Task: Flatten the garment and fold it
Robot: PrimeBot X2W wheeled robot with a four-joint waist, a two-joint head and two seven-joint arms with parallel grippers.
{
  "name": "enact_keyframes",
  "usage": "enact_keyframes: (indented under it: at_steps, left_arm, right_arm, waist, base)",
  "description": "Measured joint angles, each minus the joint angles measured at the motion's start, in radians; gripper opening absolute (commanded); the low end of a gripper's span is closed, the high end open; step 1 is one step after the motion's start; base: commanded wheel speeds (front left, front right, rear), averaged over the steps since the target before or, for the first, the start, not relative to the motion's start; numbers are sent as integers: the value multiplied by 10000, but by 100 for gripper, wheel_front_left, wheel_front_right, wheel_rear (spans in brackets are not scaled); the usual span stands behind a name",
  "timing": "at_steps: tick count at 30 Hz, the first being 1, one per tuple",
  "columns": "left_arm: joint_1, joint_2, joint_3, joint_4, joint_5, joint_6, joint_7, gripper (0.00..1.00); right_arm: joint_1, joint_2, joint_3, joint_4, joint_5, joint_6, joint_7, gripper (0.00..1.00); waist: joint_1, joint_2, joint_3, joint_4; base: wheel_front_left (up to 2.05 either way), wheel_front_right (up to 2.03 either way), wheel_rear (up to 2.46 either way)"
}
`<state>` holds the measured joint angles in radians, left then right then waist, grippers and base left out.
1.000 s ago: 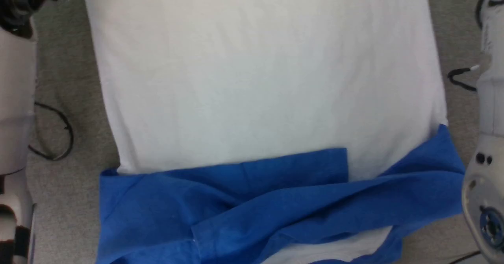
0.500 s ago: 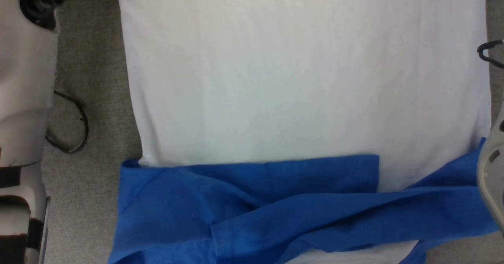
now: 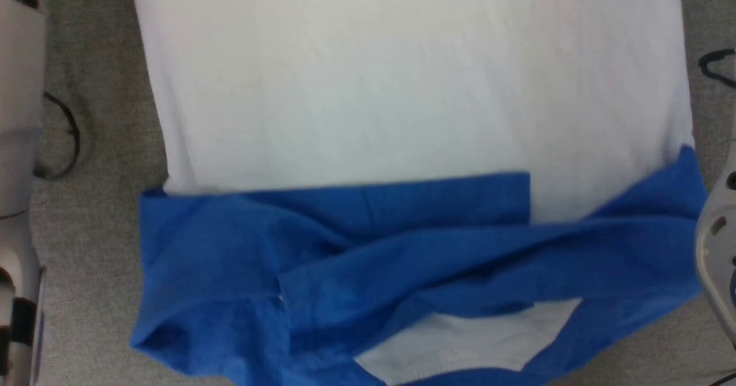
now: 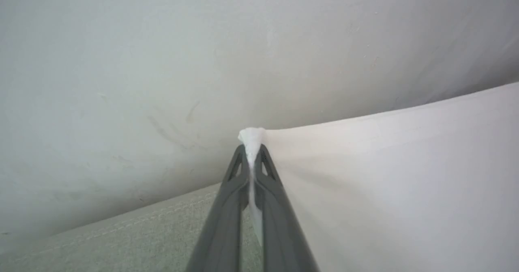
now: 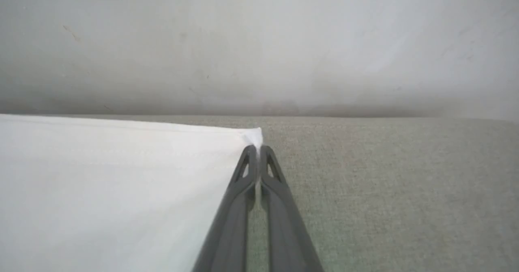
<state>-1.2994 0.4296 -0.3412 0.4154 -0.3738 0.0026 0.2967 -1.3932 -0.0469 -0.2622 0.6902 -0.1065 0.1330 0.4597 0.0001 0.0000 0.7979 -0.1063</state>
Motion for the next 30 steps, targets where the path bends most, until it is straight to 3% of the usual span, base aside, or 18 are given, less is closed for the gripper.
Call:
enact_keyframes:
  at_steps: [7,11,14,22,27,30]
  left_arm:
    - [-343,69,38,380,520,274,-1990,0]
    - [-307,71,31,568,525,272,-2493,0]
    - [183,161,-6,407,481,65,-3135,0]
    - [3109,593,176,-1026,-65,163,-3710,0]
    - [5637,917,128,-2290,-489,441,-3196,0]
    - [7213,945,100,-2993,-895,637,-2838,0]
  right_arm:
    - [-296,-75,437,-88,81,0,-2094,0]
    - [-269,-140,940,-46,531,0,-2736,0]
    - [202,-397,1883,-242,1371,-2,-3425,0]
    - [2939,-1576,3939,-1793,3191,-2,-3590,0]
    - [5184,-2345,4029,-3388,3990,0,-3524,0]
    - [6691,-2495,3672,-4199,4328,2,-3198,0]
  waist:
    - [0,0,-185,-44]
    - [1,0,-364,-31]
    - [-1,0,-725,-7]
    - [-2,0,-1925,68]
    - [-3,0,-2894,142]
    - [-4,0,-3497,221]
  base:
    - [0,0,0]
    - [0,0,0]
    - [0,0,0]
    - [0,0,0]
    - [0,0,0]
    - [0,0,0]
